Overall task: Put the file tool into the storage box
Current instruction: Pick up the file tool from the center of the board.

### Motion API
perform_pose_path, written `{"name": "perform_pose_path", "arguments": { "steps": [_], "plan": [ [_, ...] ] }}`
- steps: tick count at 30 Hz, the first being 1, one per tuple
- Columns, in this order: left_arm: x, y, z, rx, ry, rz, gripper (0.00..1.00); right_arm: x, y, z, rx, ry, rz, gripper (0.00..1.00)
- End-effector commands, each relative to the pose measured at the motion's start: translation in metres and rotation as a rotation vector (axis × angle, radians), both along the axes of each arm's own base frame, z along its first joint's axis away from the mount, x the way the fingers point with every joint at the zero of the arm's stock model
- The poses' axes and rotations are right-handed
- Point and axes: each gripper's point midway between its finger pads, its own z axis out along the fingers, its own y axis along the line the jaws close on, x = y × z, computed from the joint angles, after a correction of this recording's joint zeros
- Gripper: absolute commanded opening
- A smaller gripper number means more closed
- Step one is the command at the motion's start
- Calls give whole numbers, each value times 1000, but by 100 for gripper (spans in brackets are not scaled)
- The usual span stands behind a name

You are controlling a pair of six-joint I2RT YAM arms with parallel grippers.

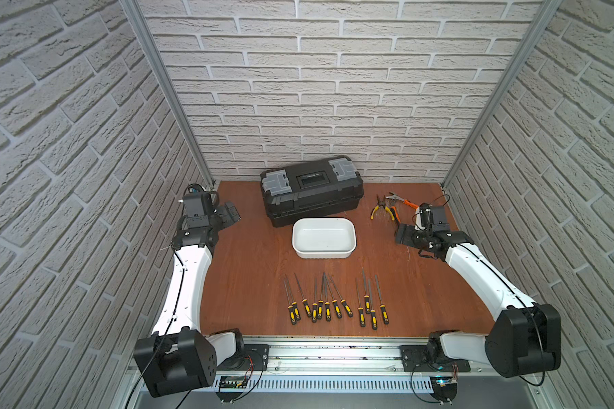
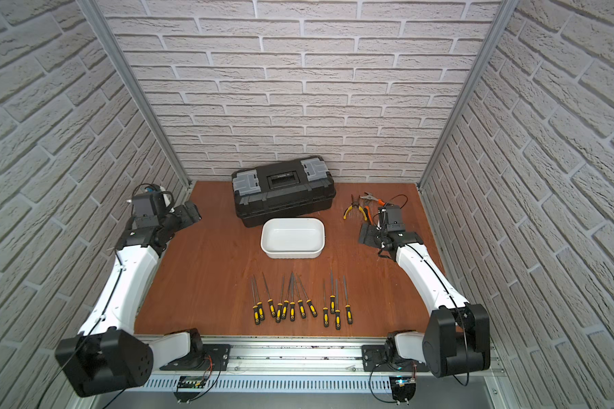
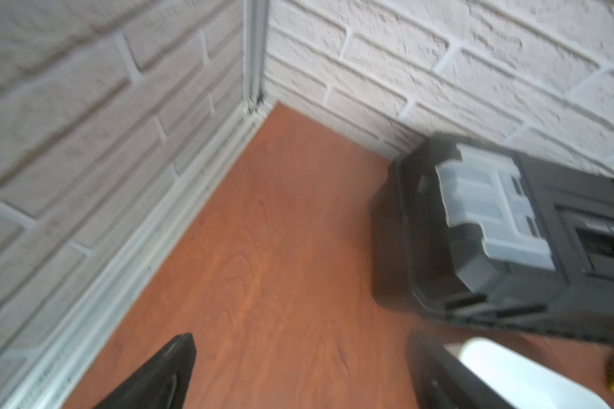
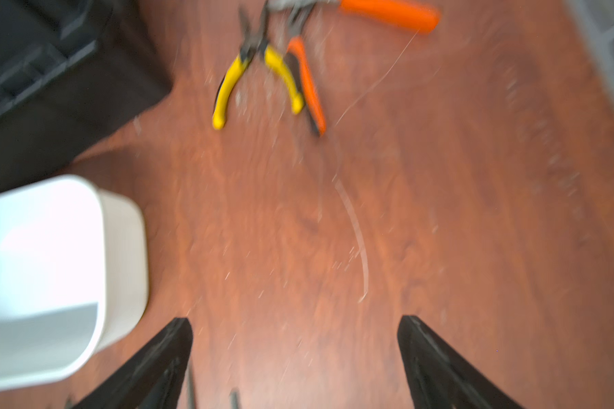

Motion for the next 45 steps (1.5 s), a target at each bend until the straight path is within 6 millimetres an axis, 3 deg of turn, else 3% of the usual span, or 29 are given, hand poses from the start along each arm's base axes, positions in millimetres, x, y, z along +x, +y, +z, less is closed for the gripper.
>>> {"name": "perform_pose_path", "arguments": {
  "steps": [1, 6, 9, 14, 21, 26, 38, 45],
  "plan": [
    [-25, -38, -19, -81, 167, -76, 98, -34, 36, 1, 85, 109, 59, 94],
    [-47, -82, -26, -72, 272, -173, 98, -75, 64, -2, 77, 192, 84, 93],
    [-60, -108, -32, -78, 316, -242, 97, -102, 78, -5, 113, 236, 109, 83],
    [-67, -147, -45, -98, 366, -365, 98, -158, 70, -26, 101, 370, 51, 71],
    [-62, -183, -60, -111, 385, -476, 98, -201, 66, -52, 70, 487, 32, 60],
    [-61, -191, -58, -125, 381, -503, 98, -210, 69, -69, 39, 519, 31, 56],
    [-57, -197, -52, -87, 394, -581, 98, -190, 104, -101, 22, 557, 95, 52],
    [-58, -201, -49, -85, 388, -618, 98, -192, 100, -117, -78, 607, 67, 49]
  ]
}}
